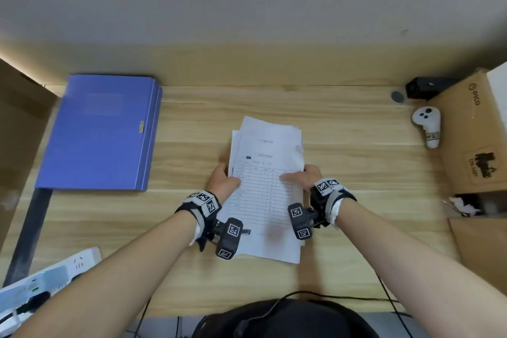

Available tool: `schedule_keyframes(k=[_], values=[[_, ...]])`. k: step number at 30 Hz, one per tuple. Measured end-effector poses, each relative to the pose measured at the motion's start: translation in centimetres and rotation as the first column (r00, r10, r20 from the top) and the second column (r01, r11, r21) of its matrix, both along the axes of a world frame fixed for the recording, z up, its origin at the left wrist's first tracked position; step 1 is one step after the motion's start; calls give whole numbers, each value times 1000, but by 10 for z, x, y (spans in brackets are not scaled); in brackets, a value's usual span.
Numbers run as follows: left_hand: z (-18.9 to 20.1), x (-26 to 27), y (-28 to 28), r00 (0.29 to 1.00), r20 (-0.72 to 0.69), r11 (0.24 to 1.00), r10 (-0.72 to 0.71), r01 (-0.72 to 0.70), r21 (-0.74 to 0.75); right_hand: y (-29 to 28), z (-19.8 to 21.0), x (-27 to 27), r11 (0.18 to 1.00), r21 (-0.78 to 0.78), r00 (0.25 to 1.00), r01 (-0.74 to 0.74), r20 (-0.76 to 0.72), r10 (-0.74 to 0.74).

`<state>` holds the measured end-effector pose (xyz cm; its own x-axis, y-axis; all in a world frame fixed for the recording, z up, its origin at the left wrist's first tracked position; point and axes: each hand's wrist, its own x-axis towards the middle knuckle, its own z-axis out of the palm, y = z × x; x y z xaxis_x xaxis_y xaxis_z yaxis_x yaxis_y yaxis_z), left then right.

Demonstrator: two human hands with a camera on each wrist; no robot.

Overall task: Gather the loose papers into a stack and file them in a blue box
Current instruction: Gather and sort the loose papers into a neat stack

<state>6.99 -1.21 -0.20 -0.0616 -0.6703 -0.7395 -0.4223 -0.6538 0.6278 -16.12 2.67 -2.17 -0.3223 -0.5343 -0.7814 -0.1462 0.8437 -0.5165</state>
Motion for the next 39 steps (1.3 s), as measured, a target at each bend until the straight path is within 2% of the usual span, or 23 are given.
schedule_keyframes(k=[2,5,9,11,13,16,19,25,28,30,34,36,39], values=[[16,0,0,999,-53,999,-4,1,-50,-1,13,-5,997,-51,998,52,50,-50],[45,4,-9,988,-154,986,-23,-3,-165,-9,44,-10,966,-229,984,125,156,-90],[97,6,-24,955,-296,949,-31,-65,-309,-17,104,-13,847,-470,945,249,308,-108],[119,10,-26,930,-354,907,-95,-66,-415,-14,127,-15,781,-554,920,289,387,-66],[133,15,-23,894,-409,880,-184,-35,-474,-4,138,-16,741,-607,914,286,405,-20],[128,23,-12,881,-396,882,-259,48,-470,15,137,-15,740,-646,950,187,312,32],[114,22,-1,881,-347,863,-322,122,-491,30,130,-8,754,-642,973,138,230,18],[109,6,-2,893,-408,886,-190,-22,-462,29,132,-3,732,-663,976,159,220,-14],[119,6,-3,850,-506,888,-147,-113,-447,28,142,-5,687,-691,960,224,280,-32],[122,12,0,834,-540,888,-112,-160,-431,32,141,-8,709,-663,948,242,317,-27],[114,15,18,860,-483,906,-166,-60,-419,48,126,-4,767,-623,960,153,277,33],[111,9,26,864,-474,913,-171,-41,-405,52,125,2,741,-655,966,146,255,35],[115,4,30,872,-477,908,-113,-104,-406,51,130,6,696,-705,971,132,234,52]])
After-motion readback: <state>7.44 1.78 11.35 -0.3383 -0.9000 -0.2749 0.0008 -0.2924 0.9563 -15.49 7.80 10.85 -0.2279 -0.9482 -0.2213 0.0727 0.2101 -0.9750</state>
